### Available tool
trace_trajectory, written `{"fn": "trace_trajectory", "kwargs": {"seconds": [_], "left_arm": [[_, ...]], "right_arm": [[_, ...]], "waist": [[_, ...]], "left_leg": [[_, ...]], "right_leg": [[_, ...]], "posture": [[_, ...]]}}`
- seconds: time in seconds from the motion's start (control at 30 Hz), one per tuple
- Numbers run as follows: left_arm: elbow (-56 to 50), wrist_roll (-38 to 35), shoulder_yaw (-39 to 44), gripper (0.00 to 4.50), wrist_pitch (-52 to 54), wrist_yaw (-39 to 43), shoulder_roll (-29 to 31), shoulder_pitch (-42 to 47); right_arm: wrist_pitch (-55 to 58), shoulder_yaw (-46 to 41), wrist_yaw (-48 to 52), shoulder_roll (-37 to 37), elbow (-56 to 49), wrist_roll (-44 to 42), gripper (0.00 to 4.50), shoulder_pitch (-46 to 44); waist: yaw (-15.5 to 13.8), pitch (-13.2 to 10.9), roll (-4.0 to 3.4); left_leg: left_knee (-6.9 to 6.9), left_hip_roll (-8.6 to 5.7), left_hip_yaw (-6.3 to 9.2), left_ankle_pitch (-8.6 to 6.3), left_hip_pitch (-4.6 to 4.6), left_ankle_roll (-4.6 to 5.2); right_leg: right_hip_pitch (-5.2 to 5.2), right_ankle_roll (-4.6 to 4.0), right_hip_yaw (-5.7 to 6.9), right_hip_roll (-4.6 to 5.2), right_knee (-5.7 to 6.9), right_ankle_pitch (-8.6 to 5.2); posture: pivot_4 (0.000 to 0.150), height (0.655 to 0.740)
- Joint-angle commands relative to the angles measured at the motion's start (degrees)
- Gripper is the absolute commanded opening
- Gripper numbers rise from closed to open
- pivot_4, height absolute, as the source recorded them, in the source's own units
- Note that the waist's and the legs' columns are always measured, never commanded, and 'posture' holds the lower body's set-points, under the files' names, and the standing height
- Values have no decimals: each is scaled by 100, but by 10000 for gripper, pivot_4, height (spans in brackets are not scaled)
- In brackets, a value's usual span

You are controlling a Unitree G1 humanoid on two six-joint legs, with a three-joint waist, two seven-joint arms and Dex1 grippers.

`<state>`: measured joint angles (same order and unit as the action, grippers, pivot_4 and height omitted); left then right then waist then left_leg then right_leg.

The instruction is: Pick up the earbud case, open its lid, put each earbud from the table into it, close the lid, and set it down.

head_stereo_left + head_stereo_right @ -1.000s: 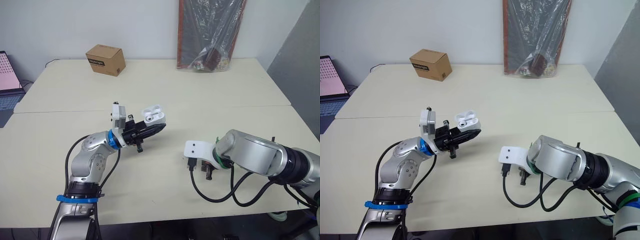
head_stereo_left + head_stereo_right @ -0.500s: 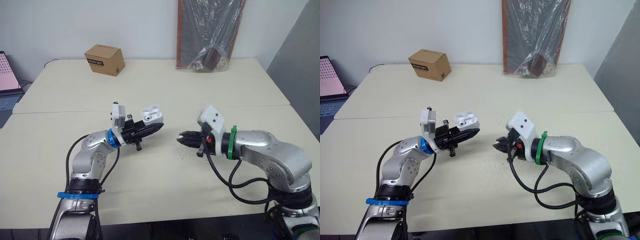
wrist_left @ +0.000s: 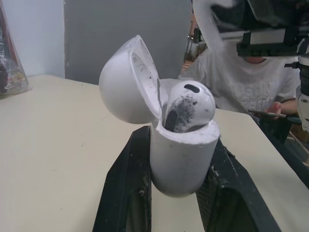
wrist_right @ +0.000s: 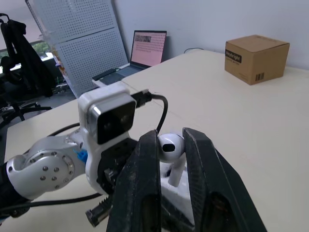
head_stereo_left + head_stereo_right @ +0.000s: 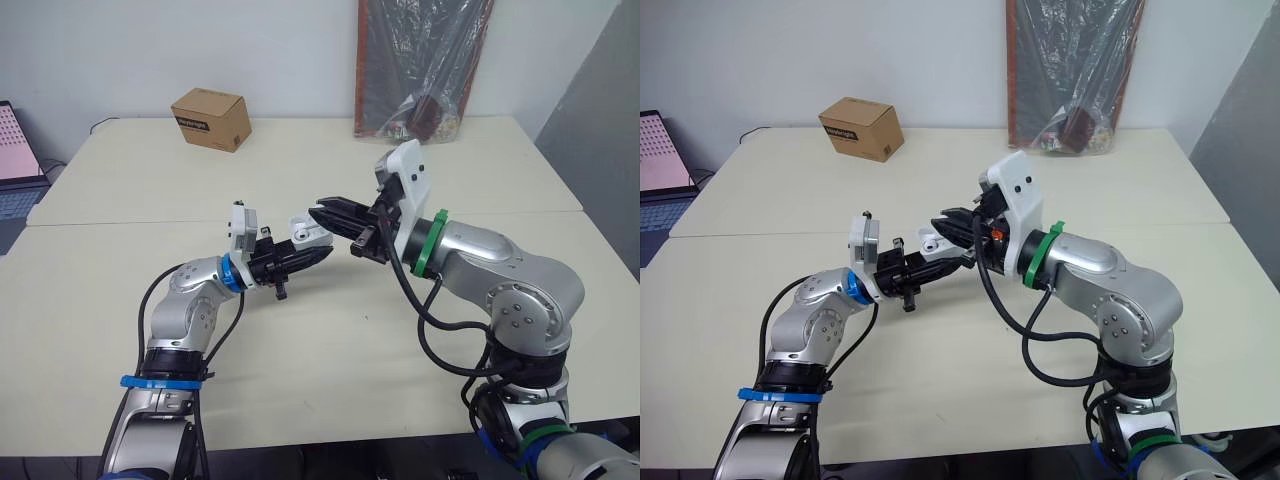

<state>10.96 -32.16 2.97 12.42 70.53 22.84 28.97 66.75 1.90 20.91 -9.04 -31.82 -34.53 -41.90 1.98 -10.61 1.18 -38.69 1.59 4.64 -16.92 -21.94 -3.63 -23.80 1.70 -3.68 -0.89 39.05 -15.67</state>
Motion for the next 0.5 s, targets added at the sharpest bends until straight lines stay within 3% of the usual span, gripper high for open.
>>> {"fn": "trace_trajectory", "kwargs": {"seconds": [0.03, 0.5], "left_arm": [[-206, -56, 29, 7707, 8, -14, 9, 67], [-405, -178, 101, 7707, 199, -98, 7, 91]], "right_arm": [[-352, 148, -78, -22, 61, 135, 3529, -23], [-715, 446, -197, -193, 275, 415, 3529, 140]], "waist": [[1, 0, 0], [2, 0, 0]], "left_leg": [[0, 0, 0, 0, 0, 0], [0, 0, 0, 0, 0, 0]], "right_leg": [[-1, 0, 0, 0, 1, 0], [-1, 0, 0, -1, 2, 0]], "posture": [[1500, 7400], [1500, 7400]]}}
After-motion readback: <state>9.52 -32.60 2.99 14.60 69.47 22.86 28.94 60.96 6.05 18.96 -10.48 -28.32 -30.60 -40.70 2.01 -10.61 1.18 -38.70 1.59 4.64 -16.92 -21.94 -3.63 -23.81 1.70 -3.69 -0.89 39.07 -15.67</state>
